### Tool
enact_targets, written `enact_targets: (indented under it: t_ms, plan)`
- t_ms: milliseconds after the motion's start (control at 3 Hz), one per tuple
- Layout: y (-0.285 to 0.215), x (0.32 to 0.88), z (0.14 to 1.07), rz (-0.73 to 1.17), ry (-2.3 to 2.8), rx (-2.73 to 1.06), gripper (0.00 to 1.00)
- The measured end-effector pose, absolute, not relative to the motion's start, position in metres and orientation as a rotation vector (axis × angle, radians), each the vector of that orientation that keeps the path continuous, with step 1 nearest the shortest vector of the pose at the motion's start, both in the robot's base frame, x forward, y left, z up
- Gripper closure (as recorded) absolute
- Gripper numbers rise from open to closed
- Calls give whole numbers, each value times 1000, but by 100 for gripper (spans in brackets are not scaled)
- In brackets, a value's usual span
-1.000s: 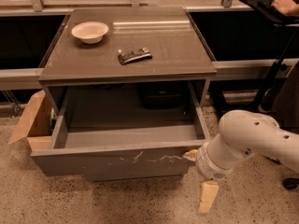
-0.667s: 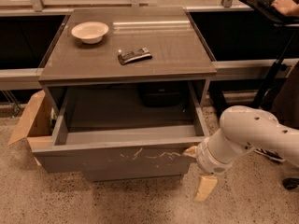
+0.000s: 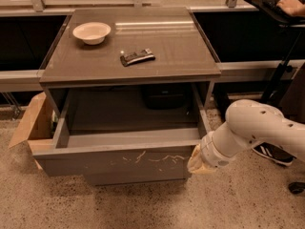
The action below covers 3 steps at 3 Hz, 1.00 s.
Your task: Close top drawer
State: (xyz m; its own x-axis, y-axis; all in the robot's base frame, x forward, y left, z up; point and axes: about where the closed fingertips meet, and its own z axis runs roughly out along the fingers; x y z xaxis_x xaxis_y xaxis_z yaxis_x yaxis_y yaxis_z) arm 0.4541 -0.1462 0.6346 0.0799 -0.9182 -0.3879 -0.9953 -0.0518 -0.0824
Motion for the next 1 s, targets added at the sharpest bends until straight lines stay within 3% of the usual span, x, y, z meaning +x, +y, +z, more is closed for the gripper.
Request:
enact_targets:
  t_ms: [333, 1000]
  plan:
    - [-146, 454, 635, 330, 1903, -2039, 96]
    - [-135, 476, 642, 235, 1871, -2108, 100]
